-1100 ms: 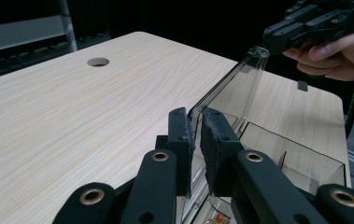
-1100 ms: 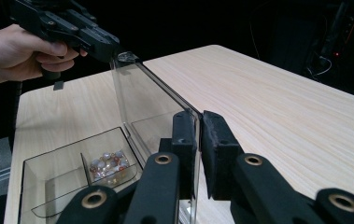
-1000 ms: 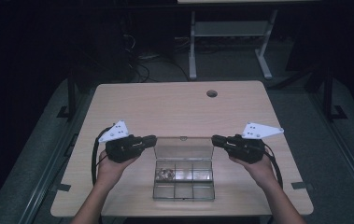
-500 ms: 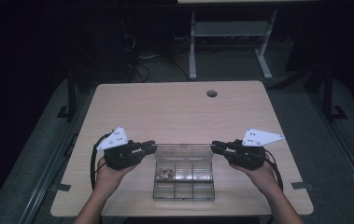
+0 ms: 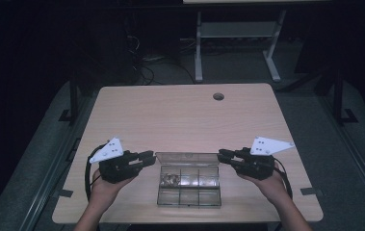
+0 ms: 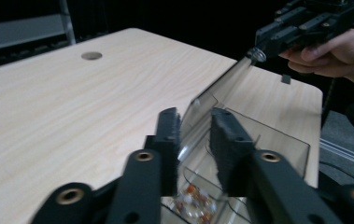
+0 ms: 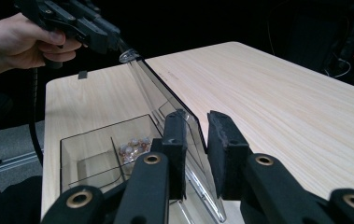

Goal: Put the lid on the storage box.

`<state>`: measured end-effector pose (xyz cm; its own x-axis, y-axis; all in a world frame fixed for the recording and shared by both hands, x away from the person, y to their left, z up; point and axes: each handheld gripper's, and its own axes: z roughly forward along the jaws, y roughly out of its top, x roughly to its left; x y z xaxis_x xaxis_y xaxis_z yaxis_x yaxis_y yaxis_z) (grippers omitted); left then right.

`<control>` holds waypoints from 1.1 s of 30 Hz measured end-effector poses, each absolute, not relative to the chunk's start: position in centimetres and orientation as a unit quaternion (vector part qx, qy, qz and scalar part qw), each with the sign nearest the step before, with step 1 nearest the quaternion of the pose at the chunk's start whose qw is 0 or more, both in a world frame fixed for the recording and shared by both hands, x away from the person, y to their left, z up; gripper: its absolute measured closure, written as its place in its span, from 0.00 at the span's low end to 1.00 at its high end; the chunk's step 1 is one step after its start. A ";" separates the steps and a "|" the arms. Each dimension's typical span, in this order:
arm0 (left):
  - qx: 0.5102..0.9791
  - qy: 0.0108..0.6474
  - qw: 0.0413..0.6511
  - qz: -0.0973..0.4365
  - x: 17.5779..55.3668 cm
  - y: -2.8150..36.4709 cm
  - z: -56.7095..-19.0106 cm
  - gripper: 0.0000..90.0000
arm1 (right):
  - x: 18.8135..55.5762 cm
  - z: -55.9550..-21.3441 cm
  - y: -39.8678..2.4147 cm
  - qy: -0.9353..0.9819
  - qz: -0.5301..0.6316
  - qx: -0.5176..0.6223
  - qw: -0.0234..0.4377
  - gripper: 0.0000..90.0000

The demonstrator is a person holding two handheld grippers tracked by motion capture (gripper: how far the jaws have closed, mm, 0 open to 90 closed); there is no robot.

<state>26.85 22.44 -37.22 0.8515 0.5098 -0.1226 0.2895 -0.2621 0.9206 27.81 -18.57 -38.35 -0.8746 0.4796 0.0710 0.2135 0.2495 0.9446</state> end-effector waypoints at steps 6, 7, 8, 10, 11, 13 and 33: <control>0.791 0.251 0.552 0.077 26.6 22.4 -37.7 0.97 | 27.6 -38.5 -18.6 0.783 0.570 0.221 0.110 0.84; 0.792 0.250 0.551 0.076 26.7 22.4 -37.7 0.99 | 27.5 -38.5 -18.6 0.783 0.570 0.222 0.109 0.83; 0.792 0.249 0.552 0.074 26.7 22.3 -37.8 0.99 | 27.5 -38.5 -18.6 0.784 0.570 0.222 0.110 0.83; 0.793 0.246 0.553 0.069 26.7 22.1 -37.9 0.99 | 27.4 -38.5 -18.6 0.785 0.569 0.220 0.108 0.83; 0.794 0.245 0.553 0.068 26.6 21.9 -37.9 0.99 | 27.4 -38.5 -18.5 0.785 0.568 0.221 0.107 0.82; 0.796 0.242 0.551 0.068 26.6 21.8 -38.0 0.99 | 27.3 -38.5 -18.5 0.787 0.567 0.220 0.104 0.81; 0.805 0.238 0.541 0.054 26.2 21.7 -38.5 0.99 | 25.8 -39.4 -20.1 0.796 0.543 0.262 0.048 0.94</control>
